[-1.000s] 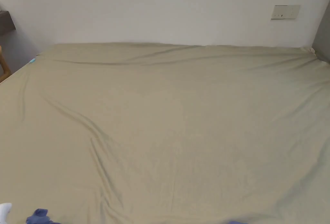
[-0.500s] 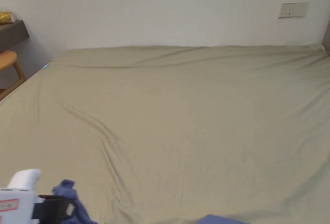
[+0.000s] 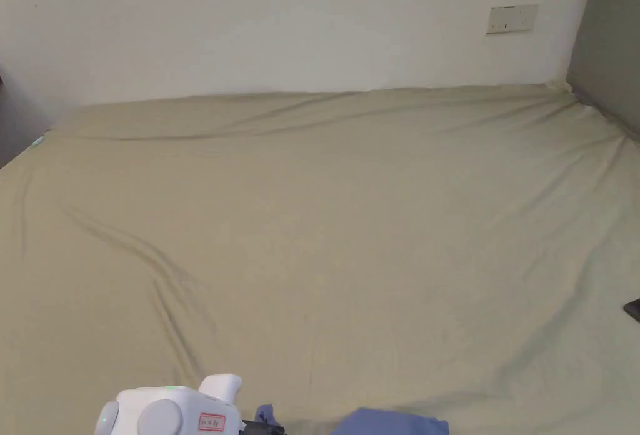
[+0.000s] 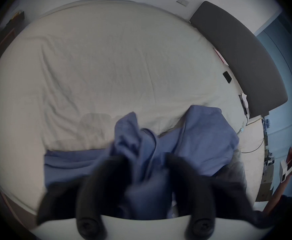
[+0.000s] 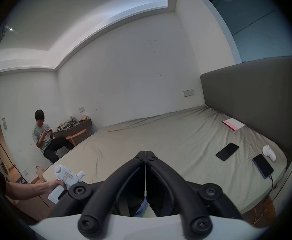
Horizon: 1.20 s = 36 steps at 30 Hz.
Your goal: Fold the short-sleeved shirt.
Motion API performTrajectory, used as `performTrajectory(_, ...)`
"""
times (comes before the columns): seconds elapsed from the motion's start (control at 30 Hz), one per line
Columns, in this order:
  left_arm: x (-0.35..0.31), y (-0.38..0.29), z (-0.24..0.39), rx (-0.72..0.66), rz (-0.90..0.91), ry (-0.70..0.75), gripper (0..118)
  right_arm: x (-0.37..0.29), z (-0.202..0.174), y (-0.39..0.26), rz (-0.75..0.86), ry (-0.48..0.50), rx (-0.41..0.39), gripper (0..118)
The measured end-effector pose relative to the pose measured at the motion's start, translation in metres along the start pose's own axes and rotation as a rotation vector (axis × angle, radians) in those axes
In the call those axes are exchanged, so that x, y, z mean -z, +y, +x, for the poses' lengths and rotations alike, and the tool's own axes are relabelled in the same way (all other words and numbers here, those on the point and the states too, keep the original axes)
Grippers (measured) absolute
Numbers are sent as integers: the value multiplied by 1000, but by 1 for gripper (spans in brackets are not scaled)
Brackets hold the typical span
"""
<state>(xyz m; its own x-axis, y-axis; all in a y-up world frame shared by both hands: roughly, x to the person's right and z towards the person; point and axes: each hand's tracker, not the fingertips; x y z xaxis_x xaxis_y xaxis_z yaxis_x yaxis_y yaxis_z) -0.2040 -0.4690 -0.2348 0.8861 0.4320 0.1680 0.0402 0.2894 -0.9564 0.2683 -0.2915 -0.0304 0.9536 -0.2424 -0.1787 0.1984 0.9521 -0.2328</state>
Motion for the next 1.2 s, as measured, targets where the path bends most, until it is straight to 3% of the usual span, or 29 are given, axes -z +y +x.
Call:
performTrajectory(0.13, -68, -9, -3, -70, 244, -76, 100, -7, 11, 4, 37, -13, -29, 3)
performTrajectory(0.23, -105, -14, -13, -76, 383, 118, 101, -9, 19, 3, 53, -6, 24, 3)
performTrajectory(0.3, -100, -15, -11, -89, 374, 262, 100, -8, 20, -2, 51, 5, 44, 3)
performTrajectory(0.43, -42, -30, 5, 24, 286, 525, 83, -11, 14, -11, 41, 18, 56, 3)
performTrajectory(0.47, -29, -34, 10, 19, 256, 518, 81, -13, 13, -14, 42, 18, 57, 3)
performTrajectory(0.57, -5, -59, 34, 12, 240, 321, 81, -21, 13, -20, 42, 5, 82, 3)
performTrajectory(0.7, 27, -86, 74, 140, 296, 388, 82, -27, 17, -28, 28, -6, 143, 3)
performTrajectory(0.83, 31, -95, 80, 119, 300, 305, 82, -32, 17, -30, 31, -5, 168, 3)
performTrajectory(0.93, 7, -90, 66, 51, 330, 221, 82, -35, 15, -25, 30, -6, 132, 3)
performTrajectory(0.97, -12, -86, 53, -21, 386, 138, 85, -37, 12, -22, 38, -9, 103, 3)
performTrajectory(1.07, -70, -79, 6, -167, 507, -76, 113, -40, 3, -10, 63, -30, 44, 3)
performTrajectory(1.13, -96, -71, -28, -230, 505, -163, 118, -43, -2, -3, 82, -29, 27, 3)
performTrajectory(1.2, -106, -65, -61, -270, 481, -148, 118, -45, -8, 2, 100, -17, 10, 3)
